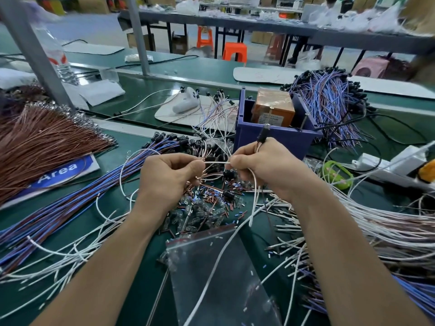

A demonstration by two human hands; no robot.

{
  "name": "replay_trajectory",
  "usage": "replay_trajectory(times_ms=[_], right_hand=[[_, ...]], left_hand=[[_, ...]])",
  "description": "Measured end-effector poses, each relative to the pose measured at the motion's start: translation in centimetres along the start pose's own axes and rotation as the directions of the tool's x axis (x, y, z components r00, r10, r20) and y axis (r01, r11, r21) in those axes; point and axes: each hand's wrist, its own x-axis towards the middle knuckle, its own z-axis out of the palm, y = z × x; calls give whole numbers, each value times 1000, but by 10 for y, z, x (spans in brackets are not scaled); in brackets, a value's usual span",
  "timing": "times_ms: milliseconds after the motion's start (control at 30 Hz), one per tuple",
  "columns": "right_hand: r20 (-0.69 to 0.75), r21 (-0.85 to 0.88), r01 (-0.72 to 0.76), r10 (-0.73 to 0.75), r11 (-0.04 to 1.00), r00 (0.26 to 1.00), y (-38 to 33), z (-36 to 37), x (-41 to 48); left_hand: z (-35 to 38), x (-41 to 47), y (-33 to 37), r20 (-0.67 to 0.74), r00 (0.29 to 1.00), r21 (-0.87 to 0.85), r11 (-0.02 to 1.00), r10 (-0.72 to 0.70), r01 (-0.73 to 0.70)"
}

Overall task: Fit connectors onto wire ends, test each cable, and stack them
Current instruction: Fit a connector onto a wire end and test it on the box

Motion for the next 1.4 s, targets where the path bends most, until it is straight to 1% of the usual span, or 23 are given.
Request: replay_trajectory(times_ms=[33, 100, 167, 233, 267, 333, 367, 400, 467, 500, 533, 600, 667, 733, 800, 1067, 1200, 1267, 1367, 1400], right_hand=[[-2, -13, 0, 0, 1000, 1000, 0, -2, 0], [-62, -17, -10, 8, 1000, 998, -1, -8, 1], [-150, 97, -21, 36, 995, 988, -2, -19, 1], [-207, 274, 5, 54, 962, 977, -4, -27, 0], [-225, 373, 21, 68, 928, 972, -5, -28, 0], [-246, 571, 57, 104, 819, 964, -7, -24, -1], [-248, 648, 75, 117, 758, 962, -8, -20, 0], [-249, 707, 92, 125, 701, 960, -9, -17, 0], [-250, 791, 116, 144, 601, 958, -10, -13, 2], [-253, 820, 126, 155, 559, 955, -10, -13, 3], [-256, 840, 136, 163, 525, 953, -10, -14, 4], [-267, 861, 152, 176, 486, 947, -7, -18, 4], [-287, 861, 164, 194, 481, 938, -4, -22, 5], [-304, 859, 177, 201, 481, 931, -2, -25, 5], [-309, 861, 184, 200, 473, 930, -1, -26, 5], [-316, 879, 186, 243, 439, 917, 2, -33, 6], [-297, 907, 181, 270, 381, 916, 3, -35, 5], [-295, 916, 186, 283, 355, 912, 3, -36, 5], [-319, 923, 225, 295, 312, 901, 2, -42, 3], [-324, 926, 239, 293, 292, 899, 2, -44, 3]], left_hand=[[0, -1, 1, 3, 1000, 11, 1000, -4, 4], [-1, 0, 0, -23, 1000, 44, 999, 10, -9], [-6, 2, -2, -83, 996, 78, 997, 29, -23], [-7, 2, -3, -81, 995, 180, 982, 65, -50], [-4, -1, -3, -43, 994, 257, 963, 103, -88], [5, -8, 0, 80, 978, 365, 908, 191, -207], [10, -12, 1, 155, 967, 375, 893, 205, -249], [15, -15, 3, 230, 955, 363, 894, 188, -263], [24, -22, 1, 364, 925, 329, 915, 106, -234], [28, -25, -1, 399, 914, 298, 934, 66, -198], [32, -26, -4, 400, 916, 253, 956, 36, -148], [37, -26, -4, 336, 942, 153, 987, -10, -44], [35, -22, -2, 258, 965, 53, 998, -41, 28], [29, -21, 1, 234, 971, -85, 994, -44, 66], [28, -23, 4, 216, 976, -168, 983, -39, 77], [27, -15, 0, 80, 987, -230, 961, -138, 153], [29, -14, -6, 34, 993, -119, 986, -115, 119], [27, -12, -7, -32, 992, -89, 989, -119, 115], [22, -9, -6, -173, 980, -84, 992, -103, 89], [20, -9, -5, -182, 980, -68, 995, -79, 67]])
